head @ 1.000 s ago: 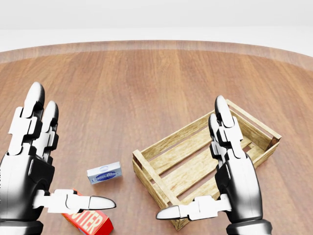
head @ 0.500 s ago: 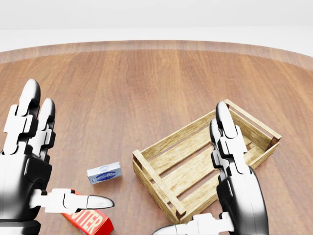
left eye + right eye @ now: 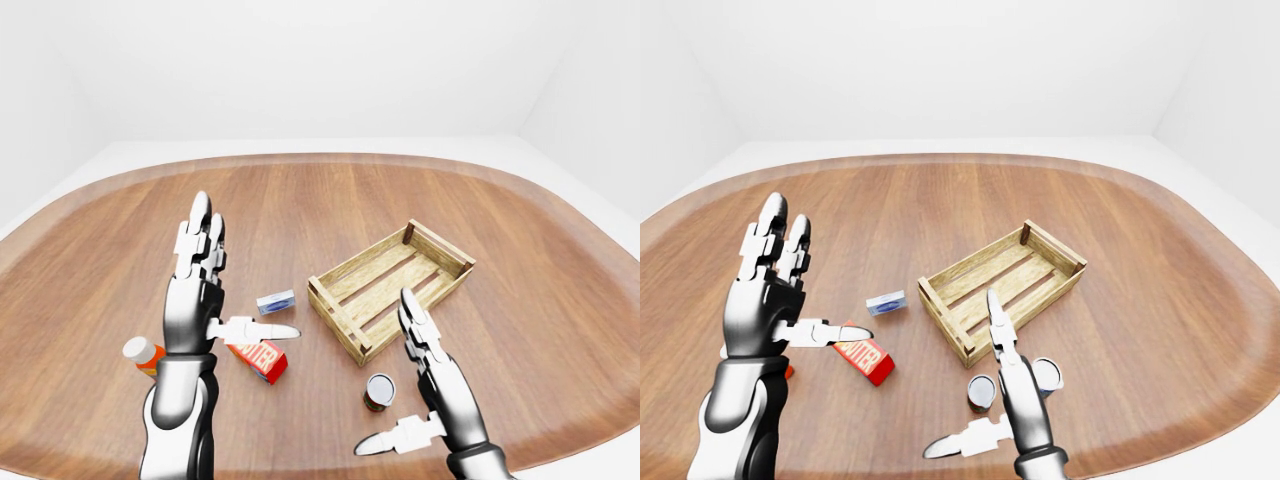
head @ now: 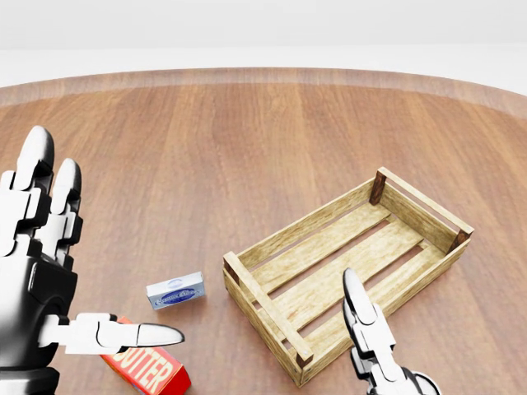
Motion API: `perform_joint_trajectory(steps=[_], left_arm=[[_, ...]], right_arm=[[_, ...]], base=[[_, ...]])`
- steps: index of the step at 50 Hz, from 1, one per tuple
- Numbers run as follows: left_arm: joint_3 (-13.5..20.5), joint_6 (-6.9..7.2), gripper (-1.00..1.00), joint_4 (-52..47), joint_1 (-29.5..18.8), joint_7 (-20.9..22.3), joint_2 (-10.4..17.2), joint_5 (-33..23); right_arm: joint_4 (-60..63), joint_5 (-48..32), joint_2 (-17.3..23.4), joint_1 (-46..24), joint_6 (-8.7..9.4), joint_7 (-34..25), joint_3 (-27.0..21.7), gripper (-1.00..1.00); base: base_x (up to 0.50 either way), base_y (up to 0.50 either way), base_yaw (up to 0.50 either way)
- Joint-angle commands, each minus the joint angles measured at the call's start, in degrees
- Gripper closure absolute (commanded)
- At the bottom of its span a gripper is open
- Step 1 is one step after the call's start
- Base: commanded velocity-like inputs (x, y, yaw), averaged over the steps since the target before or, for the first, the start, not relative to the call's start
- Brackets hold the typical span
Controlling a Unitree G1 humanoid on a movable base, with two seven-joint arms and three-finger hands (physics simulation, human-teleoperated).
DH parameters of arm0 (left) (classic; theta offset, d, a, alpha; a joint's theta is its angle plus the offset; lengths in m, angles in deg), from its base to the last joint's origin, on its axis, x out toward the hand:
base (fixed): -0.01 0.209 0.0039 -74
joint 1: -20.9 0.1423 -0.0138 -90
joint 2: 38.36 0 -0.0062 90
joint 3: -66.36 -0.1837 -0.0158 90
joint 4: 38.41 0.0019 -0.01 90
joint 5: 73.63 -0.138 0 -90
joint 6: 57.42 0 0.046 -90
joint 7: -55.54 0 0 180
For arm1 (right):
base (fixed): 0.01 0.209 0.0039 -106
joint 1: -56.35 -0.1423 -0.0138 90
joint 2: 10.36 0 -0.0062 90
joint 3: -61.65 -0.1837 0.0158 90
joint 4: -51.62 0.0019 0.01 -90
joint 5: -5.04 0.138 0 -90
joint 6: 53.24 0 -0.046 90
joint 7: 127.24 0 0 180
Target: Pick up the tomato sauce, and put it in the wooden tray.
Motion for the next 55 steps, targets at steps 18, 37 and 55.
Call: perform_joint_trajectory(steps=[18,37,55], left_arm=[[-0.23,0.0,-1.0,1.12,-0.11,-0.09,-0.04,-0.27],[-0.26,0.0,-1.0,1.09,0.02,-0.12,-0.05,-0.4],[-0.73,0.0,-1.0,1.04,0.38,-0.1,-0.1,-0.55]], right_arm=[[-5.6,2.97,6.51,6.01,-0.6,3.25,3.93,-1.0],[-13.49,3.38,4.96,4.69,-4.57,2.08,2.72,-1.0],[-19.36,1.6,1.73,3.55,-7.02,-0.62,0.03,-1.0]], base=[[0.0,0.0,0.0],[0.0,0.0,0.0],[0.0,0.0,0.0]])
